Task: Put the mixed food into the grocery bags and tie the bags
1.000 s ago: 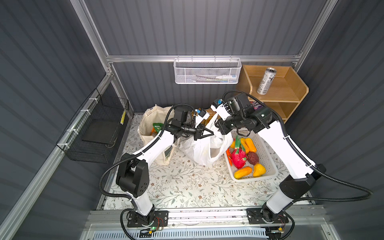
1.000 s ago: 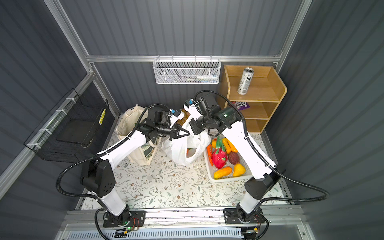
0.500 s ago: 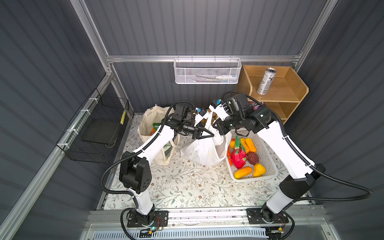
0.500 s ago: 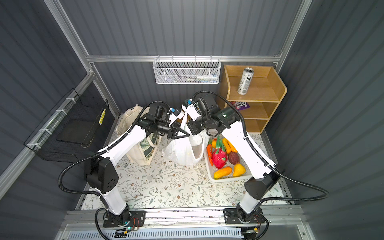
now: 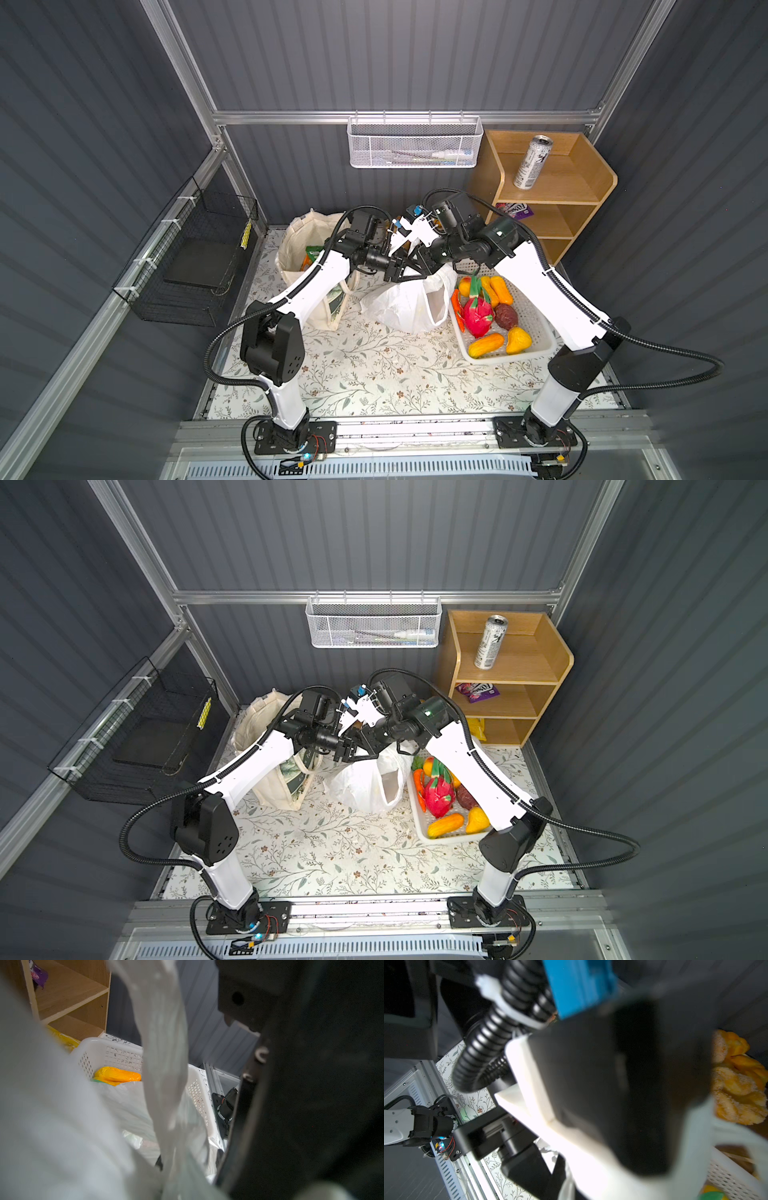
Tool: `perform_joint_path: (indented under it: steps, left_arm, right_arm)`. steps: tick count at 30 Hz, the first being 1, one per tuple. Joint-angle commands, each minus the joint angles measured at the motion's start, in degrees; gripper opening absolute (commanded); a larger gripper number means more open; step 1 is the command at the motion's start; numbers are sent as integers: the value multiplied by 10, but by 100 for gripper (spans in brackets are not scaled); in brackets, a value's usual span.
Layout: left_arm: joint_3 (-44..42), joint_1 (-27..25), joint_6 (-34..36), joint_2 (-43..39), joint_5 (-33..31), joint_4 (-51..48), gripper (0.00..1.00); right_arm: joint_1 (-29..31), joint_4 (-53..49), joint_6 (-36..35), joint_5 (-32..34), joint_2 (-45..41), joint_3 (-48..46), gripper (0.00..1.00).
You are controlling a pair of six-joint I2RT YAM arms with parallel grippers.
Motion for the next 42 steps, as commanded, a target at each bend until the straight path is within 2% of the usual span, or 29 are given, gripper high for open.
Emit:
perform_joint_path:
  steps: [1, 5, 10, 13, 16, 18, 22, 29, 35, 42]
  left_arm:
    - [-40, 1, -65, -38, -16, 114, 34]
    - [-86, 2, -120, -58, -33, 218, 21]
    - [-98, 3, -147, -58, -34, 253, 9]
    - [-118, 3, -161, -59, -36, 273, 2]
    - [-122, 3, -166, -57, -36, 280, 0]
    - [-122, 3, -168, -55, -36, 281, 0]
    - [-125, 3, -170, -52, -35, 284, 0]
    - [-123, 3, -167, -52, -31, 284, 0]
    - [-126, 3, -158, -52, -24, 286, 0]
    - [-126, 3, -163, -52, -22, 293, 0]
  right_arm:
    - [6, 0, 14, -9, -2, -1, 0]
    - [6, 7, 24, -7, -8, -6, 0]
    - [6, 9, 28, -7, -15, -7, 2]
    - [6, 9, 30, -5, -16, -8, 14]
    - [2, 7, 35, -4, -22, -4, 36]
    - [-7, 5, 41, -16, -30, 2, 47]
    - [-35, 4, 54, -67, -71, 9, 60]
    - [-120, 52, 88, -143, -125, -23, 68]
    - [-145, 43, 93, -194, -53, 28, 71]
    - [-148, 41, 94, -198, 12, 59, 71]
